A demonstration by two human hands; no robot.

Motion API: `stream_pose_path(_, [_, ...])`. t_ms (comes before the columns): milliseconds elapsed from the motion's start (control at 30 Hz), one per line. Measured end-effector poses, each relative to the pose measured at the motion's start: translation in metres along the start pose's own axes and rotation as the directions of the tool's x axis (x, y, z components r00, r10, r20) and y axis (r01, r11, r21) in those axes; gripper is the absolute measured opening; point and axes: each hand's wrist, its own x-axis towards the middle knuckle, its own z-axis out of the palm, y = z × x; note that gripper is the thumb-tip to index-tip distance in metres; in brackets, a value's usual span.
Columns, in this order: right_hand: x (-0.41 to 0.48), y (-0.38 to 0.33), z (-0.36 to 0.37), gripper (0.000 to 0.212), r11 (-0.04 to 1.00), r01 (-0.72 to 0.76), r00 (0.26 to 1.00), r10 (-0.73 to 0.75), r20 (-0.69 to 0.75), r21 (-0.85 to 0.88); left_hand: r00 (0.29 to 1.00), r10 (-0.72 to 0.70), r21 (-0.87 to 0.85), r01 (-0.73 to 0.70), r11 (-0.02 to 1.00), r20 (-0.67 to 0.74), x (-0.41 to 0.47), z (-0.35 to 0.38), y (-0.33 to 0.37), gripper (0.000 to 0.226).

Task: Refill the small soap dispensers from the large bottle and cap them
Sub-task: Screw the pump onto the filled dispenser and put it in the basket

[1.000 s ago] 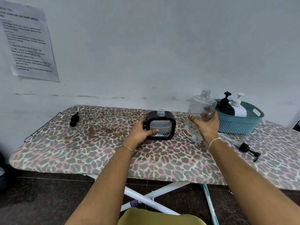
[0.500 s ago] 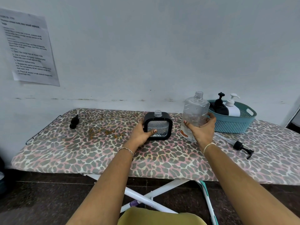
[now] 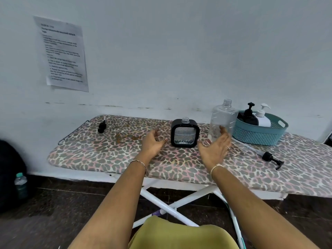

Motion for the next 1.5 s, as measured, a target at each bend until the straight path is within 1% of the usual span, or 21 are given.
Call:
stream_pose_path(100, [-0.023, -0.016, 0.023, 0.097, 0.989, 0.136, 0.99, -0.133, 0.05, -0.058, 0.997, -0.02, -0.024, 0.018, 1.0, -0.073, -0.007, -0.025, -0.017, 0.052])
stream_pose_path(167, [-0.037, -0.029, 0.039, 0.082, 0.961, 0.274, 0.961, -0.272, 0.055, -0.029, 0.991, -0.042, -0.021, 0.04, 0.999, -0.13, -0.009, -0.044, -0.032, 0.047])
stream_pose_path(200, [-0.045, -0.036, 0.046, 0.076, 0.944, 0.329, 0.942, -0.326, 0.084, -0.023, 0.985, -0.052, -0.014, 0.05, 0.999, -0.167, -0.01, -0.054, -0.04, 0.046])
stream_pose_path(300, [-0.062, -0.055, 0.074, 0.072, 0.894, 0.445, 0.87, -0.418, 0.26, -0.05, 0.955, -0.082, 0.043, 0.098, 0.994, -0.285, -0.009, -0.086, -0.06, 0.042])
stream_pose_path(367, [-0.068, -0.069, 0.093, 0.069, 0.849, 0.527, 0.793, -0.475, 0.381, -0.037, 0.933, -0.097, 0.092, 0.137, 0.986, -0.346, -0.005, -0.105, -0.071, 0.039])
stream_pose_path(400, [-0.07, -0.079, 0.105, 0.066, 0.818, 0.574, 0.743, -0.506, 0.438, -0.029, 0.92, -0.099, 0.119, 0.155, 0.981, -0.38, -0.001, -0.115, -0.077, 0.038])
stream_pose_path(433, [-0.071, -0.088, 0.115, 0.062, 0.784, 0.619, 0.697, -0.532, 0.481, -0.031, 0.909, -0.1, 0.141, 0.17, 0.975, -0.405, 0.004, -0.125, -0.082, 0.038])
stream_pose_path(500, [-0.072, -0.104, 0.133, 0.053, 0.738, 0.674, 0.636, -0.554, 0.538, -0.036, 0.899, -0.107, 0.174, 0.197, 0.965, -0.425, 0.015, -0.14, -0.091, 0.04])
stream_pose_path(600, [-0.067, -0.121, 0.156, 0.044, 0.697, 0.716, 0.586, -0.566, 0.58, -0.042, 0.885, -0.119, 0.251, 0.253, 0.934, -0.449, 0.038, -0.154, -0.107, 0.044])
stream_pose_path(700, [-0.057, -0.131, 0.17, 0.035, 0.652, 0.755, 0.55, -0.568, 0.612, -0.073, 0.897, -0.121, 0.364, 0.292, 0.884, -0.426, 0.064, -0.16, -0.121, 0.052])
stream_pose_path(800, [-0.043, -0.135, 0.179, 0.025, 0.636, 0.766, 0.552, -0.573, 0.606, -0.095, 0.903, -0.111, 0.38, 0.283, 0.881, -0.416, 0.088, -0.163, -0.122, 0.054])
stream_pose_path(833, [-0.038, -0.137, 0.182, 0.023, 0.645, 0.758, 0.561, -0.571, 0.6, -0.096, 0.896, -0.128, 0.388, 0.308, 0.869, -0.424, 0.096, -0.164, -0.122, 0.055])
stream_pose_path(933, [-0.026, -0.142, 0.188, 0.023, 0.663, 0.744, 0.578, -0.572, 0.582, -0.087, 0.863, -0.213, 0.437, 0.427, 0.792, -0.458, 0.115, -0.165, -0.123, 0.056])
stream_pose_path(1033, [-0.018, -0.144, 0.19, 0.022, 0.671, 0.736, 0.59, -0.571, 0.571, -0.091, 0.841, -0.228, 0.471, 0.476, 0.743, -0.491, 0.123, -0.168, -0.121, 0.039])
stream_pose_path(1133, [-0.011, -0.142, 0.191, 0.023, 0.706, 0.703, 0.622, -0.548, 0.559, -0.09, 0.835, -0.209, 0.456, 0.467, 0.757, -0.509, 0.128, -0.169, -0.123, 0.03])
stream_pose_path(1200, [-0.008, -0.14, 0.19, 0.022, 0.72, 0.688, 0.64, -0.539, 0.548, -0.096, 0.832, -0.19, 0.377, 0.425, 0.823, -0.521, 0.127, -0.167, -0.124, 0.033])
stream_pose_path(1267, [-0.006, -0.138, 0.185, 0.021, 0.735, 0.671, 0.661, -0.537, 0.525, -0.093, 0.834, -0.189, 0.213, 0.34, 0.916, -0.518, 0.122, -0.164, -0.117, 0.037])
stream_pose_path(1333, [-0.004, -0.138, 0.18, 0.019, 0.747, 0.66, 0.679, -0.548, 0.488, -0.079, 0.858, -0.224, 0.023, 0.265, 0.964, -0.462, 0.119, -0.161, -0.108, 0.038])
stream_pose_path(1367, [-0.003, -0.138, 0.176, 0.019, 0.747, 0.663, 0.679, -0.567, 0.467, -0.057, 0.88, -0.226, -0.034, 0.233, 0.972, -0.419, 0.116, -0.16, -0.102, 0.036])
stream_pose_path(1433, [-0.002, -0.141, 0.167, 0.026, 0.741, 0.671, 0.676, -0.608, 0.417, -0.006, 0.927, -0.177, -0.062, 0.165, 0.984, -0.332, 0.107, -0.154, -0.089, 0.032])
stream_pose_path(1500, [0.001, -0.146, 0.156, 0.038, 0.733, 0.68, 0.679, -0.638, 0.362, 0.016, 0.958, -0.116, -0.085, 0.097, 0.992, -0.264, 0.098, -0.147, -0.072, 0.03])
